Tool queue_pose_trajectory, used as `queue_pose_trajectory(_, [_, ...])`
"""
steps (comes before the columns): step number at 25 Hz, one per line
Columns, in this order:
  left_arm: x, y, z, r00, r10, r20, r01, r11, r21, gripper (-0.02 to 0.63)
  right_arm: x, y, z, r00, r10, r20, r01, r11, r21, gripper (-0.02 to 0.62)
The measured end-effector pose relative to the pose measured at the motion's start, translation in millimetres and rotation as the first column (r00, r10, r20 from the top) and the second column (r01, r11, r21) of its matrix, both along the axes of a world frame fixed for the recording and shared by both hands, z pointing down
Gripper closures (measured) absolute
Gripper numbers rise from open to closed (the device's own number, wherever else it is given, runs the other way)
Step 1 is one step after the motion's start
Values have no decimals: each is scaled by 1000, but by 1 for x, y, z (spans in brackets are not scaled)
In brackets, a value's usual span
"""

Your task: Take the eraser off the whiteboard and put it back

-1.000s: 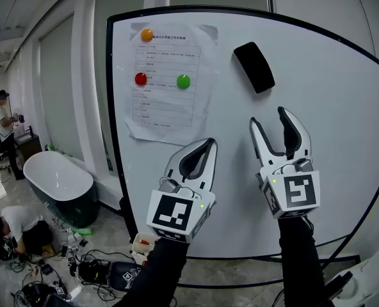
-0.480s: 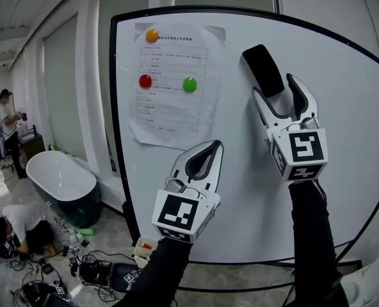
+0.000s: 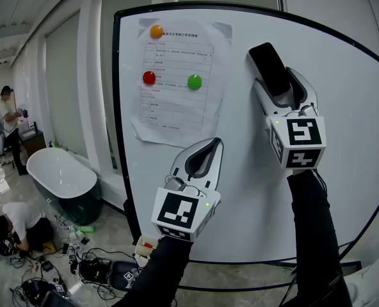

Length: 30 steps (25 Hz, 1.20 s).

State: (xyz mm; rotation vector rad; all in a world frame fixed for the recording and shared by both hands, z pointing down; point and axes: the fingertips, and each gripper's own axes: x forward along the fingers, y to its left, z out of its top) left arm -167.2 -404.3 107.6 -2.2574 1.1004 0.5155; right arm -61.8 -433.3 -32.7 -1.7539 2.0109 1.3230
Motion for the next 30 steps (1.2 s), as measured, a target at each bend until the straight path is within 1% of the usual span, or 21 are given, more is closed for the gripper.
queue_pose_trajectory(3, [3,2,0,1000,16,-2,-16,1000,-8,600,-2,-2,3,999,26,-26,-26,1000,-9,289])
queue_pose_trajectory(5, [5,1,2,1000,11,-3,-11,1000,-7,600,-2,-3,4,999,27,-19,-27,999,-18,316])
queue_pose_trajectory(10, [12,3,5,1000,18,0,-18,1000,-14,600,-1,-3,2,1000,22,10,-22,999,-26,322])
queue_pose_trajectory(17, [10,4,9,1000,3,-6,-3,1000,-26,600,2,2,4,999,-33,24,34,999,-42,325])
queue_pose_trajectory(22, [9,7,8,1000,-9,0,9,1000,-20,600,5,20,2,996,-65,53,65,998,-8,324])
queue_pose_trajectory(30, [15,16,12,1000,-18,7,18,1000,-21,600,17,56,8,992,-104,73,103,995,15,324])
